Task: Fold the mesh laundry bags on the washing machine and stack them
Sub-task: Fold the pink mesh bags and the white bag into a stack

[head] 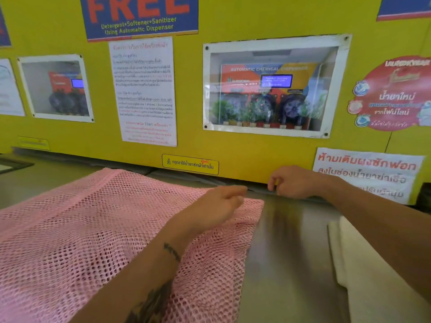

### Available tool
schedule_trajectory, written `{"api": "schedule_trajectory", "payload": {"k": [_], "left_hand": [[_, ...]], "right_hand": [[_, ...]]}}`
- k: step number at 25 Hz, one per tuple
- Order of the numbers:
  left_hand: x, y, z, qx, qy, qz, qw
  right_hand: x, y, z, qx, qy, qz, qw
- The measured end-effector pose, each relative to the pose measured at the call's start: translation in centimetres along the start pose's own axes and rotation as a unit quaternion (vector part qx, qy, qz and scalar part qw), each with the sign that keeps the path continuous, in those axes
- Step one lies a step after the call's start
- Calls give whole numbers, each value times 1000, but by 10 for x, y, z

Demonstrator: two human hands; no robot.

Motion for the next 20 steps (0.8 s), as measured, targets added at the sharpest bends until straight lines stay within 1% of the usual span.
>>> {"api": "schedule_trajectory", "payload": {"k": [2, 3, 4, 5, 7, 8, 9, 10, 12, 14, 15, 16, 17, 19, 20], "left_hand": [[28, 0, -1, -5, -80, -106, 991], [43, 0, -1, -3, -89, -148, 985], [56, -3, -2, 0, -79, -171, 982], [66, -7, -5, 3, -55, -176, 983], [77, -17, -19, -3, 34, -148, 988], [77, -31, -25, 1, 87, -126, 988], [72, -46, -32, 8, 133, -97, 986], [61, -62, -37, 22, 172, -62, 983], [23, -98, -37, 56, 216, 21, 975], [-24, -133, -35, 64, 267, 97, 957], [-42, -147, -36, 61, 301, 116, 945], [-50, -155, -40, 57, 323, 111, 938], [-52, -158, -42, 58, 327, 92, 939], [-43, -159, -39, 75, 312, 47, 946], [-39, -159, -38, 74, 306, 35, 948]], "right_hand": [[9, -10, 26, 41, 7, -47, 998], [9, -15, 40, 63, 15, -60, 996], [0, -18, 55, 83, 17, -49, 995], [-17, -19, 67, 95, 5, -9, 995], [-57, -20, 72, 80, -62, 106, 989], [-74, -20, 72, 60, -95, 151, 982], [-82, -19, 69, 45, -124, 176, 975], [-86, -18, 66, 42, -156, 187, 969], [-84, -15, 66, 58, -205, 175, 961], [-77, -9, 66, 89, -202, 134, 966], [-76, -8, 67, 115, -198, 118, 966], [-77, -7, 68, 132, -188, 117, 966], [-83, -8, 64, 137, -191, 133, 963], [-90, -15, 58, 123, -175, 161, 963], [-87, -18, 57, 116, -159, 154, 968]]}}
Point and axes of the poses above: each hand's wrist, its own y-axis towards the middle knuckle, its own x-axis out of the back of the hand, z = x × y, the point moved 9 cm from there along y, towards the middle knuckle, and after that the axes turned 12 degrees about y, right-handed, at the moved point
